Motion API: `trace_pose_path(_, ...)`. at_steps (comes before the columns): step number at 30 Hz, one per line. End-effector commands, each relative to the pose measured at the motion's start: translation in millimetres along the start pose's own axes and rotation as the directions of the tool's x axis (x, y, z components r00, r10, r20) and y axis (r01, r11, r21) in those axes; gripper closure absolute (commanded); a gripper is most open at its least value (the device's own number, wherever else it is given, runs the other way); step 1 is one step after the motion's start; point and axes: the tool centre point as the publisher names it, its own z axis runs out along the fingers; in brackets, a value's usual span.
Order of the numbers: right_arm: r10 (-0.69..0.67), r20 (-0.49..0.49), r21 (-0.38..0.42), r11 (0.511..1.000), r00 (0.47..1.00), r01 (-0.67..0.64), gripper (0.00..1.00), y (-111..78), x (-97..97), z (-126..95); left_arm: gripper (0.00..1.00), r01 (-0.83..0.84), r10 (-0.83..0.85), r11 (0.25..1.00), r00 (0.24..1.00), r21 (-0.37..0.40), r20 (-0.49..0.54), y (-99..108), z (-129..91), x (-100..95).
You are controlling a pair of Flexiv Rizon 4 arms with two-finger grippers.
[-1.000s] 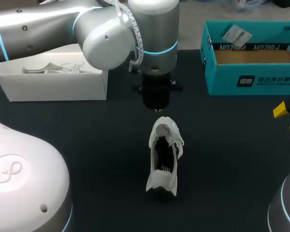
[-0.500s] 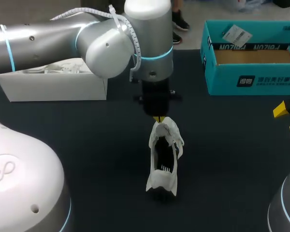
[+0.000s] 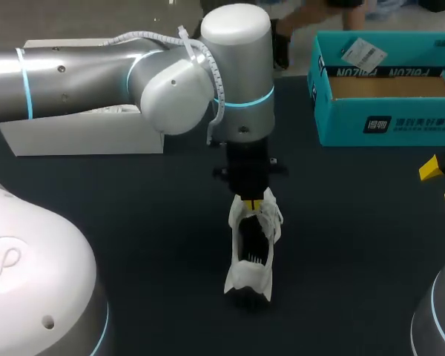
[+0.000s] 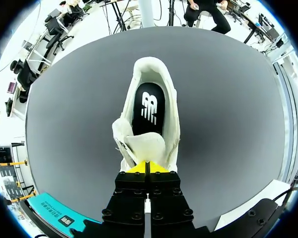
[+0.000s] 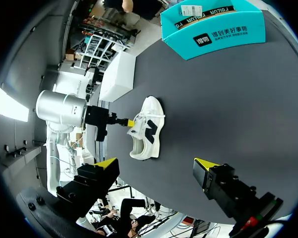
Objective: Take the shoe out of the shoebox, open the shoe tongue, remove and reinsert the insole, then place the shoe into the shoebox
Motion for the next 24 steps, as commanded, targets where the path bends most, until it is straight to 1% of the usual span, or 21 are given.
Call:
trace_pose_path(1,0.001,0.000,-0.003,1.000,1.000,-0.001,0.00,-1.8,-0.3,0.5,1.00,0.008,-0.008,1.000,1.000,-0.006,-0.005,-13.0,3.1,0.3)
trace_pose_path(7,0.001,0.000,-0.003,1.000,1.000,-0.001,0.00,-1.8,-0.3,0.5,1.00,0.017,-0.017,1.000,1.000,0.025,-0.015,-29.7,4.5,6.2)
trace_pose_path(9,0.001,0.000,-0.003,1.000,1.000,-0.001,0.00,-1.8,-0.3,0.5,1.00,0.015,-0.015,0.999,1.000,0.032,-0.023,-34.7,1.5,7.4)
trace_pose_path(11,0.001,0.000,-0.003,1.000,1.000,-0.001,0.00,-1.8,-0.3,0.5,1.00,0.024,-0.024,0.999,1.000,0.022,-0.010,-34.3,-7.7,7.7)
trace_pose_path(14,0.001,0.000,-0.003,1.000,1.000,-0.001,0.00,-1.8,-0.3,0.5,1.00,0.032,-0.032,0.999,0.999,-0.007,0.003,-27.8,-22.4,3.8)
trace_pose_path(16,0.001,0.000,-0.003,1.000,1.000,-0.001,0.00,-1.8,-0.3,0.5,1.00,0.033,-0.033,0.999,0.999,-0.017,-0.002,-23.1,-27.3,0.3)
trace_pose_path(18,0.001,0.000,-0.003,1.000,1.000,-0.001,0.00,-1.8,-0.3,0.5,1.00,0.045,-0.045,0.999,0.999,-0.022,-0.011,-18.4,-27.2,-2.2)
trace_pose_path(20,0.001,0.000,-0.003,1.000,1.000,-0.001,0.00,-1.8,-0.3,0.5,1.00,0.072,-0.073,0.997,0.997,-0.014,-0.013,-17.0,-22.4,-4.5)
trace_pose_path(24,0.001,0.000,-0.003,1.000,1.000,-0.001,0.00,-1.8,-0.3,0.5,1.00,0.135,-0.135,0.991,0.990,0.001,-0.042,-26.6,-8.7,-6.2)
